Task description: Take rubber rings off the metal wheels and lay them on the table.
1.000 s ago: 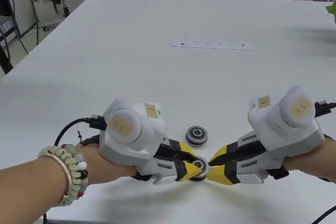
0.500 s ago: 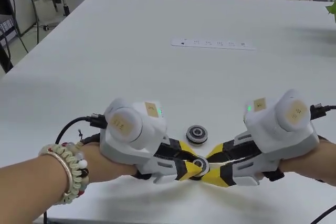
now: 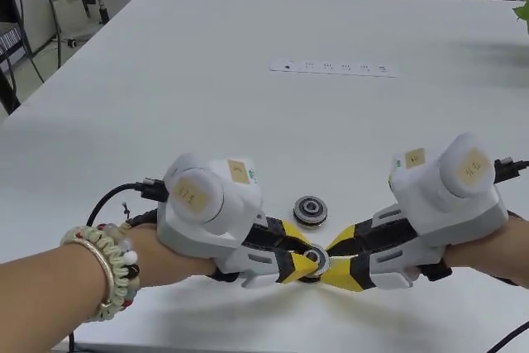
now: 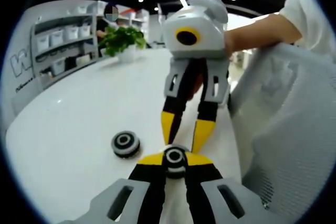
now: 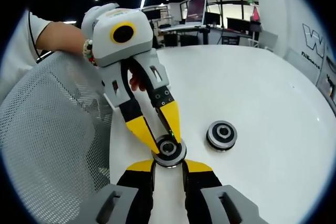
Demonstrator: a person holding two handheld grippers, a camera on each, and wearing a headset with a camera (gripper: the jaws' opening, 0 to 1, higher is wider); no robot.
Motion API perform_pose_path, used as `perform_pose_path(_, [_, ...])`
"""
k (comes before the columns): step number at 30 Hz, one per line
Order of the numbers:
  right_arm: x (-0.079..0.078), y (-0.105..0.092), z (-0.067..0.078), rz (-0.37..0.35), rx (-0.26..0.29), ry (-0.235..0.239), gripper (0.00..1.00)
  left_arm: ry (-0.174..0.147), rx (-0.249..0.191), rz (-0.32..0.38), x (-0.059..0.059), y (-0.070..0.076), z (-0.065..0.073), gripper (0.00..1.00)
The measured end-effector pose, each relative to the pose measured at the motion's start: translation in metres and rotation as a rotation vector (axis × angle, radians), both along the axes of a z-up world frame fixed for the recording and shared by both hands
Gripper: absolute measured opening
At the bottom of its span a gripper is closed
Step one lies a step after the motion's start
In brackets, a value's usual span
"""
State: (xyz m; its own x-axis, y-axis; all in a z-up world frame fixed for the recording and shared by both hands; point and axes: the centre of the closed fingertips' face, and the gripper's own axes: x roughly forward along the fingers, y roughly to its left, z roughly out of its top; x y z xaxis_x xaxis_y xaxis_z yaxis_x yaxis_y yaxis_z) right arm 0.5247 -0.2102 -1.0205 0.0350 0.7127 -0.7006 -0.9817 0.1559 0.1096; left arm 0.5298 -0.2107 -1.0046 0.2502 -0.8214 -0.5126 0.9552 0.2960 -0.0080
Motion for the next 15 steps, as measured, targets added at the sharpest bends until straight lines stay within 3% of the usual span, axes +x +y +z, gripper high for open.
perform_pose_path(6, [0.0005, -0.0017, 0.0002, 0.017, -0.002, -0.019, 0.16, 0.001, 0.0, 0.002, 0.0, 0.0, -0.0003, 0.13])
perform_pose_path(8, [-0.0002, -0.0047, -0.0025, 0.038, -0.027, -0.034, 0.14, 0.001, 0.001, 0.001, 0.0, 0.0, -0.0003, 0.13])
perform_pose_path(15, [0.0001, -0.0041, -0.0012, 0.033, -0.014, -0.033, 0.13, 0.002, -0.001, 0.001, -0.0004, -0.0002, -0.0002, 0.13])
